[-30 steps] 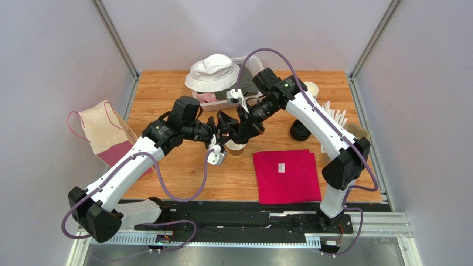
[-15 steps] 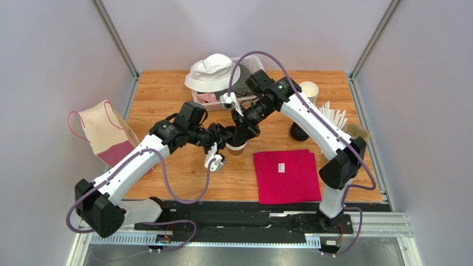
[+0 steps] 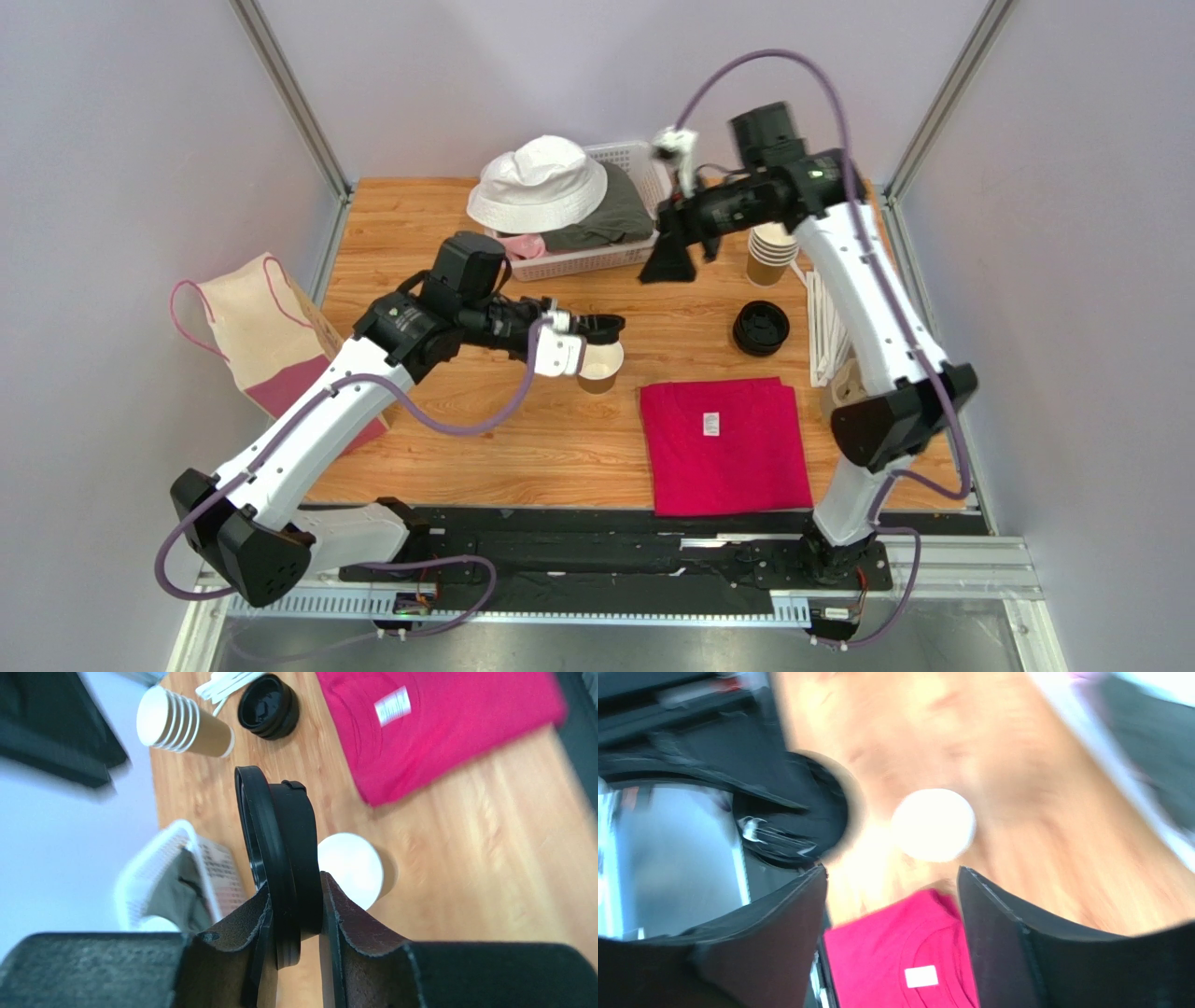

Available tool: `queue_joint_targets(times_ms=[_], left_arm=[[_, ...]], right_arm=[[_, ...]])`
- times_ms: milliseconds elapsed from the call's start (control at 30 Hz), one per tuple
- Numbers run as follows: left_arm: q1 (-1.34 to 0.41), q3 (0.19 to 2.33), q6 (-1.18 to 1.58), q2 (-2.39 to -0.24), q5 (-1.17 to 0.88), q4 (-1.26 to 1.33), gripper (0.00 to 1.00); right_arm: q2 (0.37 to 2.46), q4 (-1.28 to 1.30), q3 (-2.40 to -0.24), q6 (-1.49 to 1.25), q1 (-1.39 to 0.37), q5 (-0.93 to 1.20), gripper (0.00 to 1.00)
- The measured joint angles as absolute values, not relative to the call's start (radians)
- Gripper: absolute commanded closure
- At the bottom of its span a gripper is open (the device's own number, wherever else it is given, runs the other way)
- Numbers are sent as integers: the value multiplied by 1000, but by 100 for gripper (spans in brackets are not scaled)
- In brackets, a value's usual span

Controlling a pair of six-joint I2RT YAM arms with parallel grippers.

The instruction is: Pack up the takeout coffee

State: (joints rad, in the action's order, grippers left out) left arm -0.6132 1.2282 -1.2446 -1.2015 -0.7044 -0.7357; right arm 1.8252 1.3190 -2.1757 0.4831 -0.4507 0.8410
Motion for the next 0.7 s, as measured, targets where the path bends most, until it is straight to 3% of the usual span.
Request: queue_joint_targets(times_ms=[167, 433, 600, 700], left_arm=[[-572, 1369, -728, -1248, -774, -643, 100], [-384, 1383, 240, -1419, -960, -210, 100], [-380, 1330, 509, -1436, -994, -94, 100], [-382, 1330, 580, -1436, -1016, -39, 100]], right_arm=[[1606, 1047, -1943, 305, -240, 797, 22], [1342, 645, -1691, 187, -286, 785, 30], [1314, 515, -1642, 184, -348, 752, 41], [1314, 496, -1612, 212, -405, 732, 43]])
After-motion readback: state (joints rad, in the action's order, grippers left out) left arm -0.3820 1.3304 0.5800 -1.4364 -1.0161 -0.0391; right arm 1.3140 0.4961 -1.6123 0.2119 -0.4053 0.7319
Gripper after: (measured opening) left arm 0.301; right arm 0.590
